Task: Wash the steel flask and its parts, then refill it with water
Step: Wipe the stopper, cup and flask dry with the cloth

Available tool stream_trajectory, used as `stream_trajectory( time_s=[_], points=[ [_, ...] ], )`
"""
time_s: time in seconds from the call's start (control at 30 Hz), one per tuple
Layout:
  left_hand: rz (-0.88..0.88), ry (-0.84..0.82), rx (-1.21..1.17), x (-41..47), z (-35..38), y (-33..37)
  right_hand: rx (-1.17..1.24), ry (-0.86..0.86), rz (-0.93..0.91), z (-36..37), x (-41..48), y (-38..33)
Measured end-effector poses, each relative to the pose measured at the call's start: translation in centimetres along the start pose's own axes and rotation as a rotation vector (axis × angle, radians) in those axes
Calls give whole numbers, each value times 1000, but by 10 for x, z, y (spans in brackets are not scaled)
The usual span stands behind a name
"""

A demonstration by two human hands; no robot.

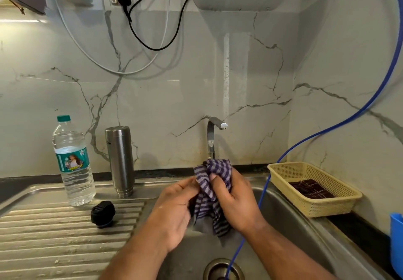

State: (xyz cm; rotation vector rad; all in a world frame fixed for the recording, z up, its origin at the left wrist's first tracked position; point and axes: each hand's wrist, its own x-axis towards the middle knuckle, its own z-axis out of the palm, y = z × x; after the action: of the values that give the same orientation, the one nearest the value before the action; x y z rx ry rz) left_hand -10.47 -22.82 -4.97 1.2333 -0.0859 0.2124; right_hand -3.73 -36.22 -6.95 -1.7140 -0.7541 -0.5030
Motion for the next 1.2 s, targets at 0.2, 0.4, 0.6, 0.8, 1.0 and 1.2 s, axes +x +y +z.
stream_trajectory(
  time_s=[0.2, 0.4, 0.6, 0.8, 1.0, 1.2],
  points=[
    [294, -224, 729, -5, -1, -5, 336, -23, 613, -11, 12, -9],
    [-13, -62, 62, 0, -1, -7, 80, -35, 346, -4, 5, -8],
    [-52, -89, -23, 1, -4, -4, 195, 17, 215, -2, 2, -8],
    [-73, -57, -21, 2, -7, -9, 282, 235, 416, -4, 5, 4],
    [18, 67, 167, 6, -2, -17, 394, 302, 559, 0, 4, 12],
    [117, -112, 455, 8, -14, -21, 280, 287, 447, 3, 2, 8]
  ],
)
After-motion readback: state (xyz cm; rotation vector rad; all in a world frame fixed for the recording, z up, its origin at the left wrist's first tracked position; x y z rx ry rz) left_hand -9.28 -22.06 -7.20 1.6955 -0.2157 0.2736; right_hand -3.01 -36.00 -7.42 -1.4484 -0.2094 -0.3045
